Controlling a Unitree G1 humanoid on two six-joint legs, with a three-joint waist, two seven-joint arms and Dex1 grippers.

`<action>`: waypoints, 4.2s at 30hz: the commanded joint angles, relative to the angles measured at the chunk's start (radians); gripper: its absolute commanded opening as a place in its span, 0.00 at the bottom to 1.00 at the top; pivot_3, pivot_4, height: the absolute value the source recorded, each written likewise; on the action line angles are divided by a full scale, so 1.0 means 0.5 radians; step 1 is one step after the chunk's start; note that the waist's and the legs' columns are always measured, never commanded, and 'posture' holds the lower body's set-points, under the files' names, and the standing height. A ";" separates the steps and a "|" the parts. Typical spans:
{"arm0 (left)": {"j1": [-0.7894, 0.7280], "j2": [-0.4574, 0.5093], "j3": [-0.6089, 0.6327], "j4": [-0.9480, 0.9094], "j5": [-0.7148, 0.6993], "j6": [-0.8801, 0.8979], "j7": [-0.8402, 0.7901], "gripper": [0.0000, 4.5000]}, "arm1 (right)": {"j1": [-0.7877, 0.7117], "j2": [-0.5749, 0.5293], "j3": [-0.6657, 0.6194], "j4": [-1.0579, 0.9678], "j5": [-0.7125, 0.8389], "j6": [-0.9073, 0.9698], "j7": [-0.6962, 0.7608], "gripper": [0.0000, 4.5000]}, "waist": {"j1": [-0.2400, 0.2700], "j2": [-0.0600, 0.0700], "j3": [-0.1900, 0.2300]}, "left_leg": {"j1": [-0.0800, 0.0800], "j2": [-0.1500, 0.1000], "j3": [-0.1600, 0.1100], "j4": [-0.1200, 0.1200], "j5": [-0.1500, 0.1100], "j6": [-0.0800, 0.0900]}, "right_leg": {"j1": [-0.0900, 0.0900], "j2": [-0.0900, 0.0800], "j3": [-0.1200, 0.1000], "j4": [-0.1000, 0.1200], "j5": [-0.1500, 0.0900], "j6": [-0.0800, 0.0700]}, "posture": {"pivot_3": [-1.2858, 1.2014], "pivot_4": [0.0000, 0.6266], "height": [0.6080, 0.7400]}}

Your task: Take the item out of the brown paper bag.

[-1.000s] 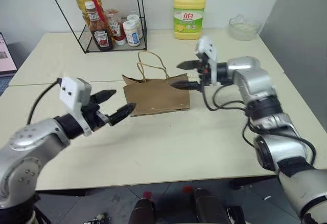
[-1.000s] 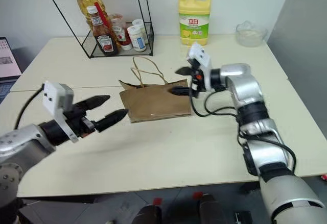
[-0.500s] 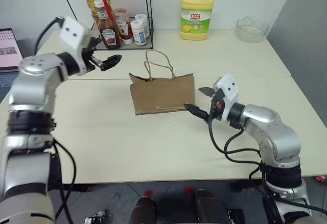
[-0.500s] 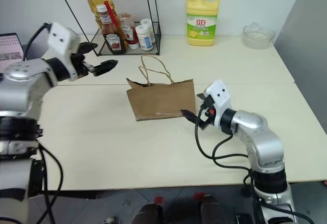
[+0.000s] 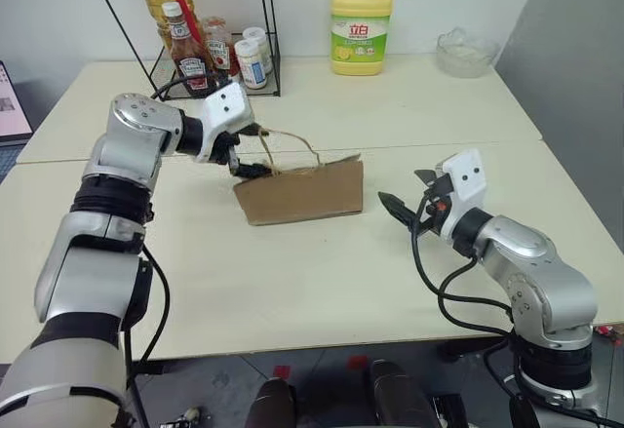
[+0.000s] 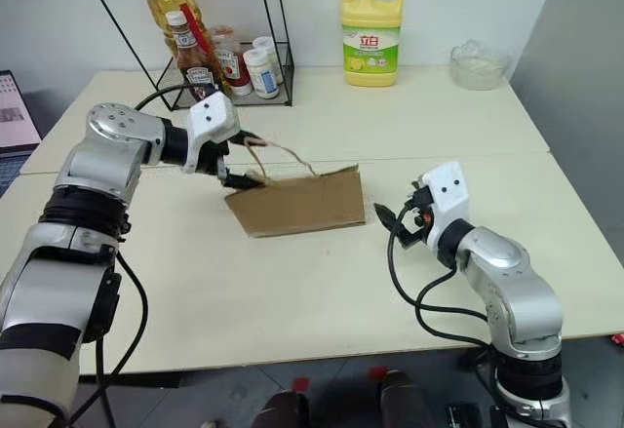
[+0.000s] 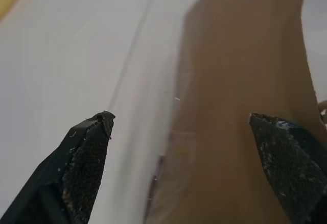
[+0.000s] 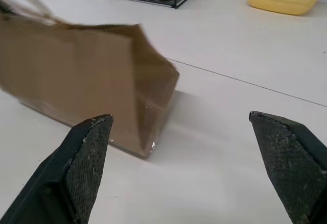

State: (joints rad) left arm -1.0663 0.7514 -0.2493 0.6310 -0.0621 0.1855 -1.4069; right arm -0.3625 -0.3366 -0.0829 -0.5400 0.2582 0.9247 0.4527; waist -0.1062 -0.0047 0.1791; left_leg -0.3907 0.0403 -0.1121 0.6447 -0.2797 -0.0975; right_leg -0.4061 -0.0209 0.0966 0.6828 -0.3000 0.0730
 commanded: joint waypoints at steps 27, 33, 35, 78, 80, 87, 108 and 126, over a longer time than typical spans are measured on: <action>1.098 0.409 0.205 -1.702 -0.332 -0.382 -0.305 1.00 | 0.287 -0.517 0.076 0.055 0.149 -0.468 0.439 0.99 | 0.039 0.000 0.000 | 0.000 0.002 0.002 0.001 0.001 0.007 | 0.003 0.000 0.001 0.000 0.000 0.000 | 0.52 0.24 1.00; 1.272 0.312 0.131 -1.530 -0.210 -0.895 -0.262 1.00 | 0.305 -0.557 0.105 0.043 0.184 -0.487 0.485 0.99 | 0.046 0.000 0.000 | 0.001 0.003 0.002 0.001 0.001 0.007 | 0.004 0.001 0.001 -0.001 0.000 0.000 | 0.52 0.24 1.00; 1.303 0.259 0.114 -1.487 -0.189 -0.990 -0.217 1.00 | 0.340 -0.576 0.113 0.034 0.182 -0.504 0.495 0.99 | 0.047 0.000 0.000 | 0.001 0.003 0.002 0.001 0.001 0.007 | 0.004 0.001 0.001 -0.001 0.000 0.000 | 0.52 0.24 1.00; 1.434 0.078 -0.074 -1.246 -0.059 -1.397 0.085 1.00 | 0.709 -0.672 0.011 0.001 0.215 -0.683 0.555 0.99 | 0.051 0.000 0.000 | 0.006 0.003 0.002 0.002 0.001 0.008 | 0.008 0.001 0.001 0.001 0.000 0.000 | 0.52 0.24 1.00; 1.444 0.068 -0.074 -1.248 -0.066 -1.391 0.094 1.00 | 0.713 -0.676 0.009 -0.001 0.215 -0.687 0.558 0.99 | 0.051 0.000 0.000 | 0.006 0.003 0.002 0.002 0.001 0.008 | 0.008 0.001 0.001 0.001 0.000 0.000 | 0.52 0.24 1.00; 1.379 0.112 -0.017 -1.288 -0.180 -1.296 0.053 1.00 | 0.757 -0.700 -0.014 0.005 0.221 -0.720 0.595 0.99 | 0.051 -0.001 0.000 | 0.006 0.003 0.001 0.002 0.001 0.008 | 0.009 0.001 0.001 0.001 0.000 0.000 | 0.52 0.24 1.00; 1.383 0.098 -0.053 -1.171 -0.106 -1.459 0.069 1.00 | 0.709 -0.699 0.022 -0.047 0.262 -0.637 0.524 0.99 | 0.052 -0.001 0.000 | 0.024 0.003 0.000 0.001 0.001 0.008 | 0.030 0.002 0.000 -0.004 0.000 0.000 | 0.52 0.24 1.00; 1.377 0.167 -0.042 -1.140 -0.146 -1.496 0.004 1.00 | 0.680 -0.679 0.027 -0.112 0.284 -0.529 0.478 0.99 | 0.053 -0.001 0.000 | 0.025 0.003 0.000 0.001 0.001 0.008 | 0.031 0.001 0.000 -0.004 0.000 0.001 | 0.52 0.24 1.00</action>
State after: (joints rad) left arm -0.3660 0.8314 -0.2797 0.0708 -0.1170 -0.5520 -1.4076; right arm -0.0147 -0.6774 -0.0568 -0.5634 0.3787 0.6638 0.6958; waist -0.0798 -0.0050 0.1791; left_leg -0.3782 0.0417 -0.1120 0.6452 -0.2792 -0.0933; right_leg -0.3905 -0.0201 0.0965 0.6807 -0.3002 0.0732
